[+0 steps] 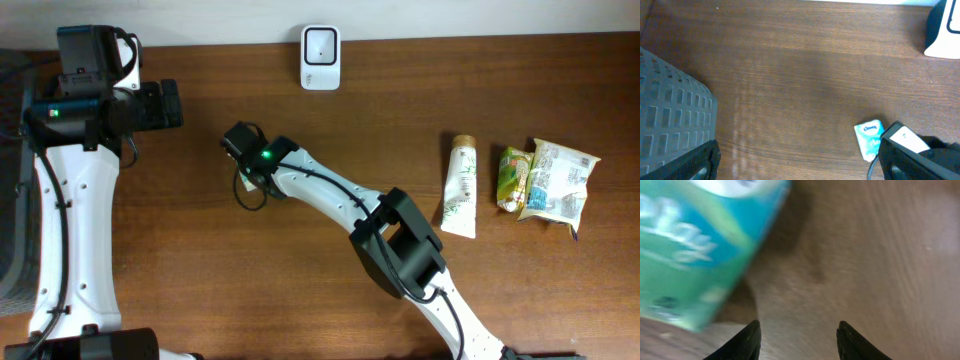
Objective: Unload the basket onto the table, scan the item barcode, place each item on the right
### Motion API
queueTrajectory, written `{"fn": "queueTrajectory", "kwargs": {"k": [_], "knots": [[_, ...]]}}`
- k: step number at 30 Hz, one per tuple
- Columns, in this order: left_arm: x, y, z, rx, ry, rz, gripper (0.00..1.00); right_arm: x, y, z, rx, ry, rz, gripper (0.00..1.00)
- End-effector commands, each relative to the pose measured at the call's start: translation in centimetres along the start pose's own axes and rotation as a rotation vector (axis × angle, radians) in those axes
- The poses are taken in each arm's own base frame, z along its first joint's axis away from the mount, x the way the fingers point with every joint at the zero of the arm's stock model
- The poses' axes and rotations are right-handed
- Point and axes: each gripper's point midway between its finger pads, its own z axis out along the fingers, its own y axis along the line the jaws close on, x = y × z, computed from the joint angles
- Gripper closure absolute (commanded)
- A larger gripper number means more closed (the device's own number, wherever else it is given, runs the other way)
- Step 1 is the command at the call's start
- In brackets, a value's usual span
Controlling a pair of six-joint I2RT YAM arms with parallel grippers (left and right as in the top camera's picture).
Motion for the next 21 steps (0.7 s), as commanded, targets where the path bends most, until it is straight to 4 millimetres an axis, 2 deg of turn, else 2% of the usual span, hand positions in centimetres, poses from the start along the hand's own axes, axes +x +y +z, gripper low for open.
{"fn": "queueTrajectory", "kwargs": {"k": [1,3,5,7,9,12,13,18,21], "knots": [[-0.3,0.3,-0.7,-0.008,-0.020,-0.013,0.01,-2.1,-1.6,-4.3,-0.029,-0.109,0.033,0.51],[-0.3,0.3,-0.7,-0.008,-0.020,-0.013,0.01,-3.7,1.4,-5.7,-0.224,-0.193,0.049,0.53],[-0.3,0.3,-0.8,-0.008,-0.020,-0.013,0.01,-5.1,3.0,-6.5,-0.342,-0.248,0.122,0.59],[-0.3,0.3,-0.7,-0.008,-0.020,-0.013,0.01,-6.2,3.6,-7.0,-0.398,-0.291,0.168,0.96],[-0.3,0.3,-0.7,-0.008,-0.020,-0.013,0.01,-6.9,4.0,-7.5,-0.434,-0.322,0.172,0.96],[-0.3,0.3,-0.8,-0.008,-0.020,-0.013,0.01,-7.6,5.9,-8.5,-0.567,-0.350,0.180,0.96],[-0.3,0.3,-0.7,-0.008,-0.020,-0.013,0.01,-7.9,7.2,-8.7,-0.639,-0.365,0.169,0.96],[-0.3,0.3,-0.7,-0.008,-0.020,-0.013,0.01,-7.0,9.5,-5.5,-0.700,-0.296,0.201,0.96],[-0.3,0.3,-0.8,-0.008,-0.020,-0.013,0.01,-6.9,9.3,-4.9,-0.680,-0.289,0.205,0.96]]}}
